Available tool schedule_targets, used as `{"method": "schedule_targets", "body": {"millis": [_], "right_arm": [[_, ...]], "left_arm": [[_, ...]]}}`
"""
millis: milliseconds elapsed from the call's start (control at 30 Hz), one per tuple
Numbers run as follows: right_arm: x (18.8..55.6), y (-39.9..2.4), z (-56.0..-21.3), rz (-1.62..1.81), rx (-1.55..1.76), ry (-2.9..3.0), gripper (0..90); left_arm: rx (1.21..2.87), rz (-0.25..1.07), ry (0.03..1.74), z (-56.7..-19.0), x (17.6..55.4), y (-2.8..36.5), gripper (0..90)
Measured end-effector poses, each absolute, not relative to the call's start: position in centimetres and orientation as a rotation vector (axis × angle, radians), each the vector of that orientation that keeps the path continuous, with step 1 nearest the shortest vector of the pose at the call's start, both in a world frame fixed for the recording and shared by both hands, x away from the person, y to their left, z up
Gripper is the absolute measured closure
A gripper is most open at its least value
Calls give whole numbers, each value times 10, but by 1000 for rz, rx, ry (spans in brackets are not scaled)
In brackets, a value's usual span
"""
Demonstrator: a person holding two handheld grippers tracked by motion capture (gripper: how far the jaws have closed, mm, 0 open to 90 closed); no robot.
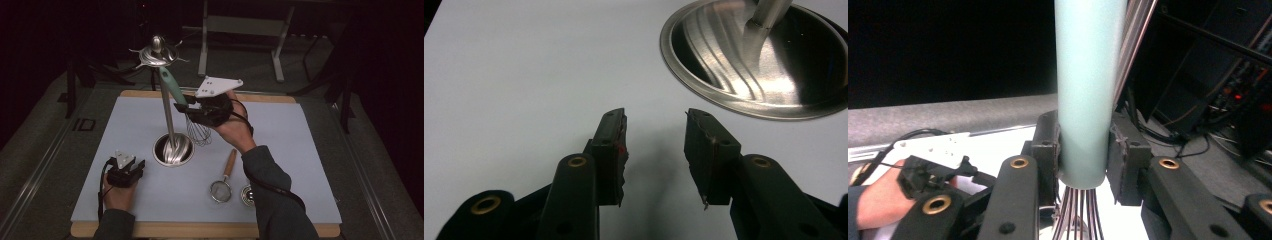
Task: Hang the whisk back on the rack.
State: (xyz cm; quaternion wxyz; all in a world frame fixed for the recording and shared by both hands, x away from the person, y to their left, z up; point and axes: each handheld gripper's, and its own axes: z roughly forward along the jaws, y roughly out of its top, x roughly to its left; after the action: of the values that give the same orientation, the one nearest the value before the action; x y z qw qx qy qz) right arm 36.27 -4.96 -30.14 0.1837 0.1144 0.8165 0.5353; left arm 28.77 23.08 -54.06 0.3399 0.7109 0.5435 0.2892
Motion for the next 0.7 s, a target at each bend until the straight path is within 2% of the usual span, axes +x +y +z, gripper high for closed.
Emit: {"method": "schedule_targets", "body": {"millis": [700], "right_arm": [[364,-34,-301,1495,330,2324,610]], "left_arm": [[1850,754,1413,-541,288,231,609]]}}
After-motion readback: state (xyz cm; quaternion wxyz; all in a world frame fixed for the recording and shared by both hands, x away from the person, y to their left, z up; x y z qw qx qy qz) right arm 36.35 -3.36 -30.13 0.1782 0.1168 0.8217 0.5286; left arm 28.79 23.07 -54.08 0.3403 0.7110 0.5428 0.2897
